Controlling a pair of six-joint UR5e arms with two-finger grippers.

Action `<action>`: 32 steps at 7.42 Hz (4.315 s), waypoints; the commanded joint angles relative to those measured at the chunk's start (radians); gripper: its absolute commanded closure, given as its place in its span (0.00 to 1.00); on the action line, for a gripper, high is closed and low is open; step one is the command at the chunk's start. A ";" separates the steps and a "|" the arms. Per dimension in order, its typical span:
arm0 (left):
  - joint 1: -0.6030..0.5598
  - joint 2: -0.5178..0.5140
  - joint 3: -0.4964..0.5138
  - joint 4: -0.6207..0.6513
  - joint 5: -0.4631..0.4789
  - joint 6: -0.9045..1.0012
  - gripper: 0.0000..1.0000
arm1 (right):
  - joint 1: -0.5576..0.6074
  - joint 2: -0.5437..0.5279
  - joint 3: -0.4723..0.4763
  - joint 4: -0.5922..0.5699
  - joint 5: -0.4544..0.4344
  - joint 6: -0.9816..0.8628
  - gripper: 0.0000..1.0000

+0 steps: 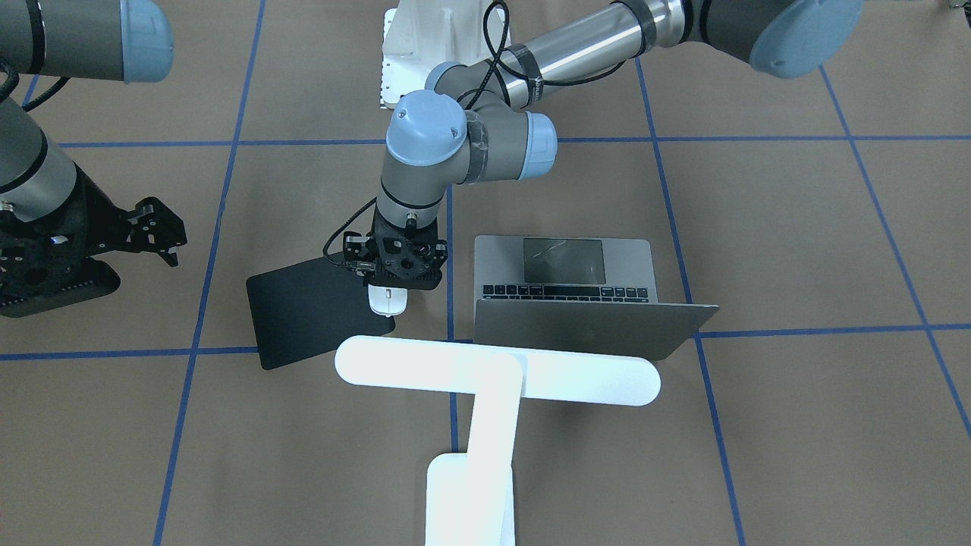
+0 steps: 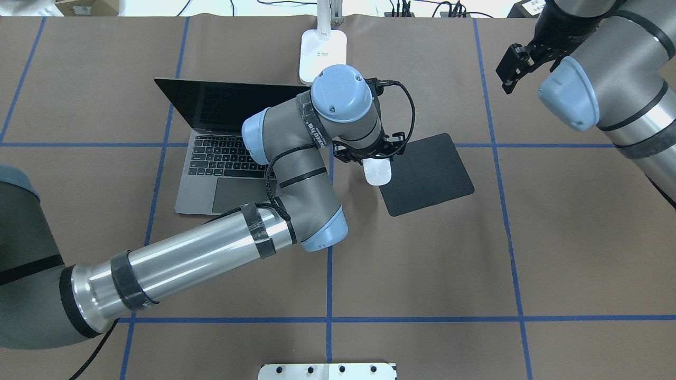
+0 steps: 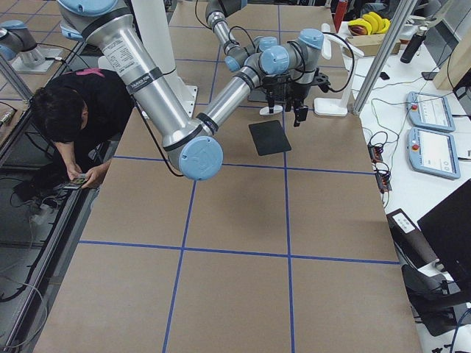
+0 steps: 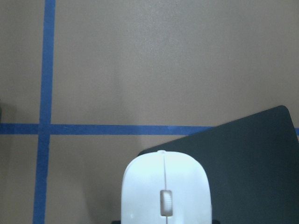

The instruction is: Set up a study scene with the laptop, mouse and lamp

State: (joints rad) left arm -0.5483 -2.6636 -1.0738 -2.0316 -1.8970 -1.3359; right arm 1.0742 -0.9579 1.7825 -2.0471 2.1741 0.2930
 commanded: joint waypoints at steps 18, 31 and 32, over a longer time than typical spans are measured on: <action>-0.025 0.219 -0.533 0.469 -0.069 0.247 0.00 | 0.027 -0.004 0.034 0.022 -0.016 -0.018 0.00; -1.003 1.065 -0.508 0.518 -0.427 1.638 0.00 | 0.403 -0.573 -0.005 0.231 0.098 -0.238 0.00; -1.001 1.082 -0.508 0.505 -0.427 1.637 0.00 | 0.403 -0.585 -0.002 0.232 0.096 -0.238 0.00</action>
State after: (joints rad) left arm -1.5431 -1.6270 -1.5817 -1.4970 -2.3237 0.2936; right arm 1.4767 -1.5263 1.7785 -1.8185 2.2719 0.0571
